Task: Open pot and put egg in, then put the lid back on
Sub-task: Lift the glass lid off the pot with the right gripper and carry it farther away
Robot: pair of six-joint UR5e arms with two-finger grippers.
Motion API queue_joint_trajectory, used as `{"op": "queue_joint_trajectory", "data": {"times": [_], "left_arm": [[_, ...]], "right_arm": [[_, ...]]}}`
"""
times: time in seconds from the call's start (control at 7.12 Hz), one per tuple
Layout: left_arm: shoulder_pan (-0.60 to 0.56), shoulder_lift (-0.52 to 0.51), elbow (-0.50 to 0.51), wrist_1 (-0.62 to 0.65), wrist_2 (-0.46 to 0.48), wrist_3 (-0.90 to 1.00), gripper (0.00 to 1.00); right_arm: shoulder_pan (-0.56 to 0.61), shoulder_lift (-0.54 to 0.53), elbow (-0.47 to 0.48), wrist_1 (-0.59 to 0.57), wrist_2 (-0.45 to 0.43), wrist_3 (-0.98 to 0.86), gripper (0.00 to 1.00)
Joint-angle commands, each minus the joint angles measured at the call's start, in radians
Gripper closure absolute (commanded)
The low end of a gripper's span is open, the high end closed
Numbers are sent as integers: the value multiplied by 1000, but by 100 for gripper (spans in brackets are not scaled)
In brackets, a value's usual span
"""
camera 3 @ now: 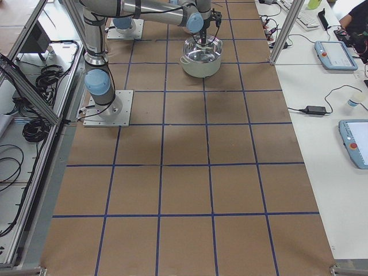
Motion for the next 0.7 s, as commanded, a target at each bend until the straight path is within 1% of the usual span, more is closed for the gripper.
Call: {"op": "queue_joint_trajectory", "data": {"times": [0.0,0.14,0.28,0.42,0.56], "left_arm": [[9,-15,-29,42,2,64,0],[9,-16,-41,44,0,137,0],[9,-16,-47,53,0,191,0],[0,-16,-49,55,0,234,1],[1,-28,-52,61,-1,258,2]], "right_arm": [[-4,-10,-12,8,-15,-6,61],[-10,-27,-39,18,-18,-6,60],[-20,-52,-59,36,-61,-10,60],[-41,-91,-57,53,-66,-39,60],[-99,-136,-58,100,-68,-88,61]]}}
